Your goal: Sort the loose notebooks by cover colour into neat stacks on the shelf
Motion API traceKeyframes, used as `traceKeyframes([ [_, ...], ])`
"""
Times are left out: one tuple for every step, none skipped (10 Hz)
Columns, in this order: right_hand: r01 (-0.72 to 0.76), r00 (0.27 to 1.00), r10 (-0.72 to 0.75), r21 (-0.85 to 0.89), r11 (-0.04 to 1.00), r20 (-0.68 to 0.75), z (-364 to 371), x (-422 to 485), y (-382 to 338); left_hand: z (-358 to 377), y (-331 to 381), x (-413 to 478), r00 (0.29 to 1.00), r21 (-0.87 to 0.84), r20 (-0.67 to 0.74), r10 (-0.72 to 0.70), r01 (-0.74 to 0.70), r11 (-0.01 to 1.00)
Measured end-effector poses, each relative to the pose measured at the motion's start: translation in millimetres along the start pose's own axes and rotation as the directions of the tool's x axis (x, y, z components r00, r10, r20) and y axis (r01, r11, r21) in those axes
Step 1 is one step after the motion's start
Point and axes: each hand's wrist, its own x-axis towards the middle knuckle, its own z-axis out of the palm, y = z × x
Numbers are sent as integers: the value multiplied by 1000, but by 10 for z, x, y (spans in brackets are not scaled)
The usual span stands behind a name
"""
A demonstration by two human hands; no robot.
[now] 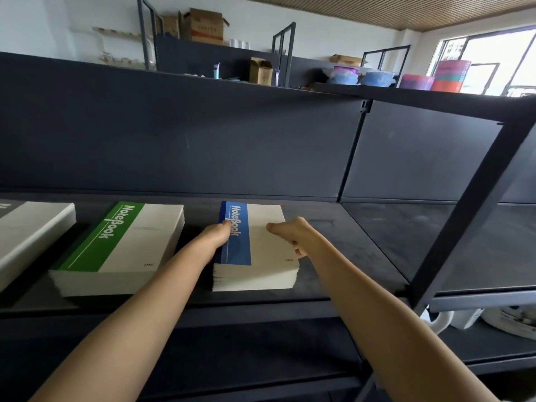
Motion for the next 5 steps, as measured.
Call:
traceKeyframes([
  [42, 998, -44, -45, 998, -45, 4, 13, 13, -17, 18, -54, 1000, -15, 7, -5, 5, 1000],
  [91, 992, -106, -192, 977, -70, -2, -35, 8, -90, -6, -95, 1000, -54, 17, -7, 7, 999],
  [138, 981, -176, -344, 929, -79, -30, -130, -24, -183, -34, -233, 998, -23, -55, 1, -2, 1000],
  [185, 967, -243, -448, 875, -74, -23, -184, -54, -233, -63, -389, 992, 76, -95, 80, -73, 994],
  [215, 952, -301, -568, 794, -61, -11, -334, -53, -306, -87, -674, 974, 149, -113, 195, -177, 973],
])
